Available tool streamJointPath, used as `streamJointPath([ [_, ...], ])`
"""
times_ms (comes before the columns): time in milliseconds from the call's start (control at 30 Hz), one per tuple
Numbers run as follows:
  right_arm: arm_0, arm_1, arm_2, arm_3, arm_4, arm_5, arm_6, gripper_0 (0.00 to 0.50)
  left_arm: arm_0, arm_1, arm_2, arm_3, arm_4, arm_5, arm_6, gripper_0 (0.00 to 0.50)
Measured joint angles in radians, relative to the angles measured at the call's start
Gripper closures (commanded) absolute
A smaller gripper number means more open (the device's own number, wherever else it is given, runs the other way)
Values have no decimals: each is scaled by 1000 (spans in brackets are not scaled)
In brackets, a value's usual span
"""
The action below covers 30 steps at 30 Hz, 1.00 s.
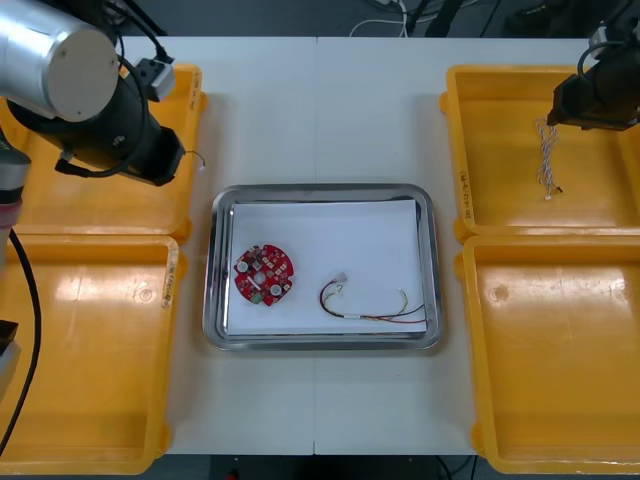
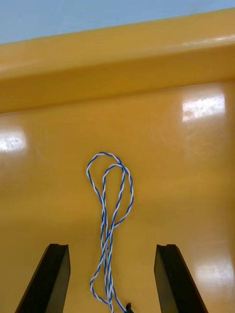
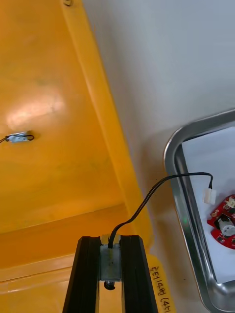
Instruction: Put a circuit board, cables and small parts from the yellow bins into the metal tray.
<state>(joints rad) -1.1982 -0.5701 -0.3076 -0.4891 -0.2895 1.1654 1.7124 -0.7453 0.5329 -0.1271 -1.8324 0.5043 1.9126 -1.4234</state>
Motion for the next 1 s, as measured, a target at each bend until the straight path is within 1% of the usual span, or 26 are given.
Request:
streamJointPath([
  [100,-2,1,0,49,-16,-53,0,0,0,-9,-44,-4,0,0,5,500],
  [167,-3,2,0,74,-16,-71,0,0,0,-16,-72,-4,0,0,29,500],
  [233,-3,4,0,94,-16,-90,0,0,0,-24,-95,-4,0,0,77,500],
  [400,-3,10,0,127,-16,-111,0,0,0,-44,-149,-2,0,-5,251,500],
  [467,-4,12,0,145,-16,-127,0,0,0,-50,-171,9,-1,-24,284,500],
  [600,-4,18,0,180,-16,-147,0,0,-1,-59,-214,47,-9,-79,286,500],
  [1000,-7,28,0,214,-15,-149,0,0,-13,-79,-289,172,-13,-226,286,500],
])
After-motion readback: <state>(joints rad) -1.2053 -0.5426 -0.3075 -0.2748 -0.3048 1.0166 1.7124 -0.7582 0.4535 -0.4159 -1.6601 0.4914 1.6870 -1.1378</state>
